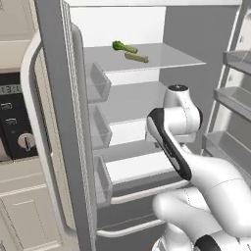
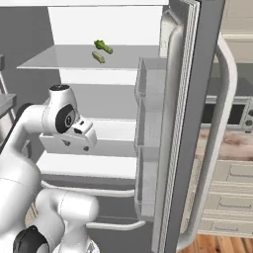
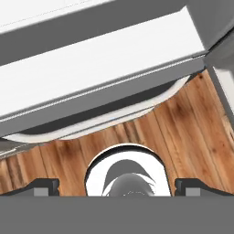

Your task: Retrieve the butter from the fridge and place it on a plate on the dining table. Then retrieve the butter knife by the fridge and place it near the plate.

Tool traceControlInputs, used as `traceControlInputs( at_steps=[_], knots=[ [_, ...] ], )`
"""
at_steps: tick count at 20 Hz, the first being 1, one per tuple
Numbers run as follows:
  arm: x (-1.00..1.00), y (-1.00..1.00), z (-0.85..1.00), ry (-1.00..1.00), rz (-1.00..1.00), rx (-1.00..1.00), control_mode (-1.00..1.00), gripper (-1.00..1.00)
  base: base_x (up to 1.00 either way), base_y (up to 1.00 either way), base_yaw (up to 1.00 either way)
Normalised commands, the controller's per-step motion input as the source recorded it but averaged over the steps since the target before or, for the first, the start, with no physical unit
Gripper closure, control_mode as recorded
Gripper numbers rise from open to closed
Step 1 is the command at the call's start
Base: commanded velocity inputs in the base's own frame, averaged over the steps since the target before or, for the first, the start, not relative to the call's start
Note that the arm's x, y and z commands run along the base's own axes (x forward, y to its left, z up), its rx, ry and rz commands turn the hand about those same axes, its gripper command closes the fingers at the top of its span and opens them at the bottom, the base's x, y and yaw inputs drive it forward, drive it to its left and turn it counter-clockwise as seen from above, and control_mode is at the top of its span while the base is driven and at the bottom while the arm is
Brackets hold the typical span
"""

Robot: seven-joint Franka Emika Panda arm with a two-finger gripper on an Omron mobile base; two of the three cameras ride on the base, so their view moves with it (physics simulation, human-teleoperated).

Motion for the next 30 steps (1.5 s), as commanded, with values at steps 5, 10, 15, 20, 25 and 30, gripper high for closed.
traceControlInputs(
  at_steps=[5,10,15,20,25,30],
  knots=[
    [0.00,0.00,0.00,0.00,0.00,0.00,1.00,-1.00,0.72,-0.02,0.03],
    [0.00,0.00,0.00,0.00,0.00,0.00,1.00,-1.00,0.61,-0.23,0.11],
    [0.00,0.00,0.00,0.00,0.00,0.00,1.00,-1.00,0.46,-0.29,0.14],
    [0.00,0.00,0.00,0.00,0.00,0.00,1.00,-1.00,0.06,-0.39,0.02],
    [0.00,0.00,0.00,0.00,0.00,0.00,1.00,-1.00,0.00,-0.26,0.00],
    [0.00,0.00,0.00,0.00,0.00,0.00,1.00,-1.00,0.32,0.14,-0.01]
  ],
)
